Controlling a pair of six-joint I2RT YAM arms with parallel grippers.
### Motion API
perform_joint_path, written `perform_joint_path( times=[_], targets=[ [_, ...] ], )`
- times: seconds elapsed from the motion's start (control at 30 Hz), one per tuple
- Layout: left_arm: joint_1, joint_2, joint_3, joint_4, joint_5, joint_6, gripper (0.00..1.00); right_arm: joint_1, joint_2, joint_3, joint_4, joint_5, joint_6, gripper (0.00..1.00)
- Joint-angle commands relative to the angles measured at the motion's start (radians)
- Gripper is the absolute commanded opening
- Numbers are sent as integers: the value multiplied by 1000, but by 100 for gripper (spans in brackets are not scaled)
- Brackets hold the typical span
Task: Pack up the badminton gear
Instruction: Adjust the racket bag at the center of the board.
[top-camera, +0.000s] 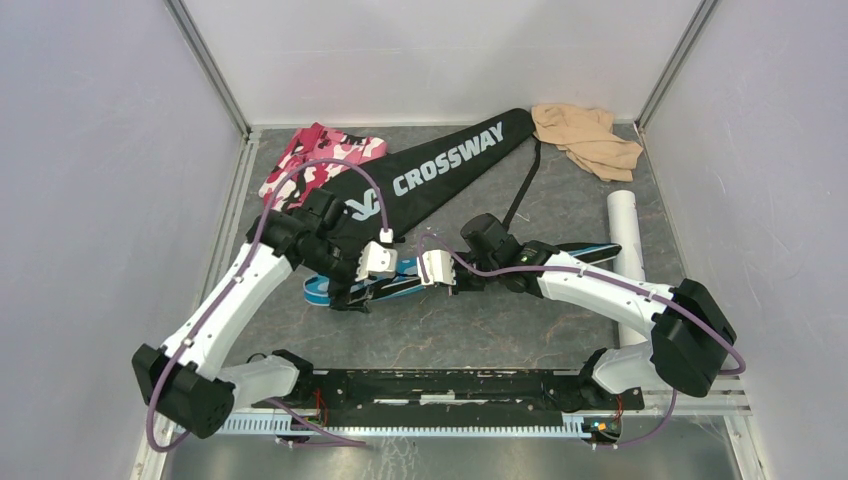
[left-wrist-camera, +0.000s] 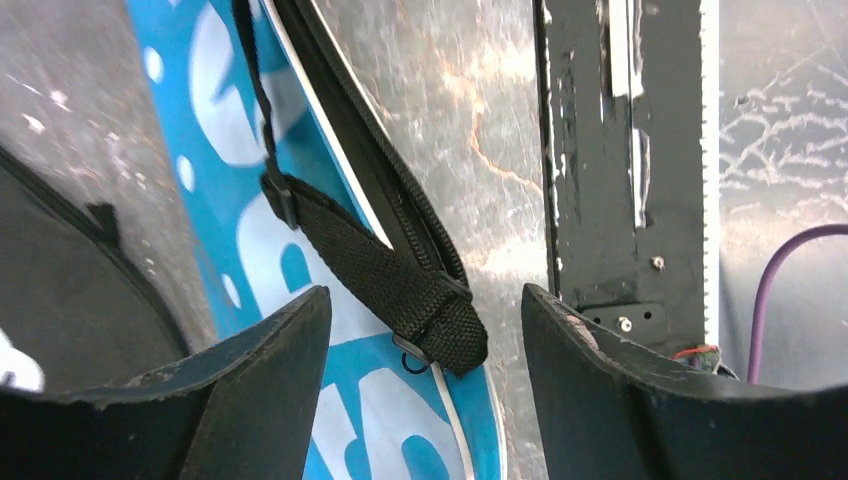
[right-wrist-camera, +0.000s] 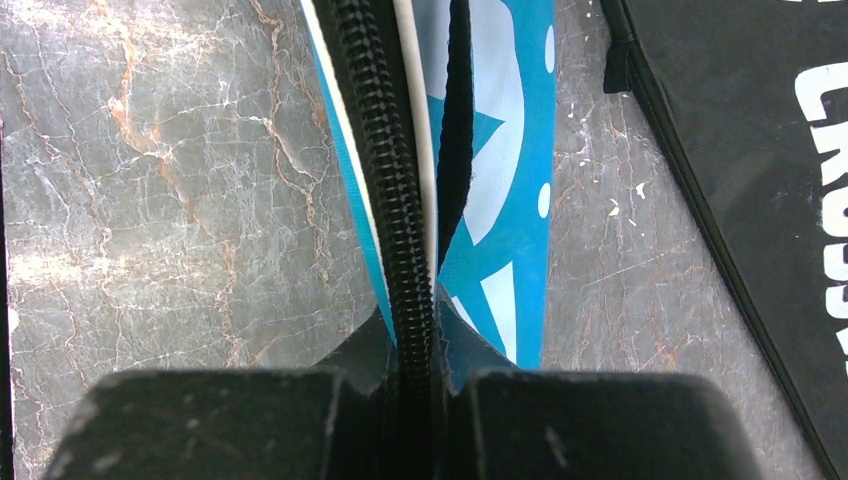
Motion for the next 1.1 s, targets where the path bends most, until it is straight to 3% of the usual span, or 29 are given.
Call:
perform_joint_path(
  times=[0.0, 0.13, 0.33, 0.6, 0.83, 1.07],
  targets=[
    [1, -74, 81, 54, 165, -49, 76, -5, -9, 34, 6, -35, 2, 0],
    [0, -59, 132, 32, 242, -71, 77, -5, -3, 42, 0, -36, 0, 0],
    [-20, -8, 138, 11, 218, -98, 73, -5, -6, 39, -7, -31, -3, 0],
    [-28, 39, 54, 133, 241, -193, 73, -4, -10, 39, -3, -33, 1, 0],
    [-34, 93, 20, 89, 296, -150, 73, -5, -5, 34, -1, -33, 0, 0],
    [-36, 118, 24, 3, 249, -88, 68, -4, -6, 33, -4, -19, -5, 0]
  ],
)
